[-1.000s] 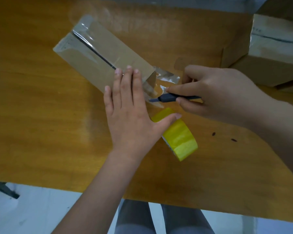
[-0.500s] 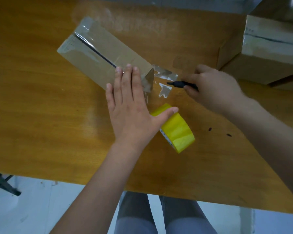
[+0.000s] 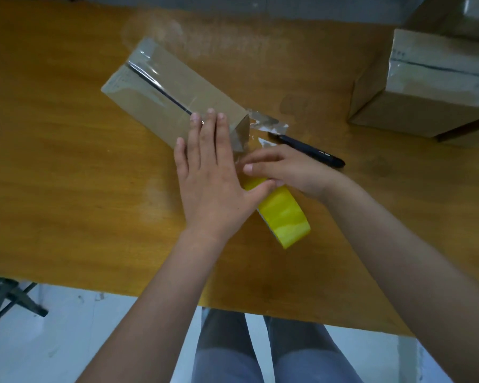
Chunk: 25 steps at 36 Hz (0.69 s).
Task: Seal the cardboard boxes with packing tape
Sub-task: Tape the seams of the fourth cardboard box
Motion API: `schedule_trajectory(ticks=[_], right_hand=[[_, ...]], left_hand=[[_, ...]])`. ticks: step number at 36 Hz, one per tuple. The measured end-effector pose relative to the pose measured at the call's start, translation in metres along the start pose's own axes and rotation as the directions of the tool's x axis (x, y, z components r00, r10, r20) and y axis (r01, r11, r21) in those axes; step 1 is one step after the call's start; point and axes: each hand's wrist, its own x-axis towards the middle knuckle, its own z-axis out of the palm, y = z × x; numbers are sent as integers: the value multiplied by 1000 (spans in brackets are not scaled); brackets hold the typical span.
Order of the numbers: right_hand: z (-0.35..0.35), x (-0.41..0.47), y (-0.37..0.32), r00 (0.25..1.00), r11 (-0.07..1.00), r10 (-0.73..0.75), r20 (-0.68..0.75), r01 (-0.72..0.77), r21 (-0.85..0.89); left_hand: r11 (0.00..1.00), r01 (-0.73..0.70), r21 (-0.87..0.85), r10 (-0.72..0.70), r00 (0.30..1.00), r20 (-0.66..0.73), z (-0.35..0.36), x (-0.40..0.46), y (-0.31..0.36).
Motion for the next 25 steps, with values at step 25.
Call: schedule_trajectory(ticks=[25], right_hand=[[11, -57, 13, 967, 973, -180, -182, 202, 110]], left_hand=[[994, -66, -86, 55, 991, -124, -9, 18, -11]])
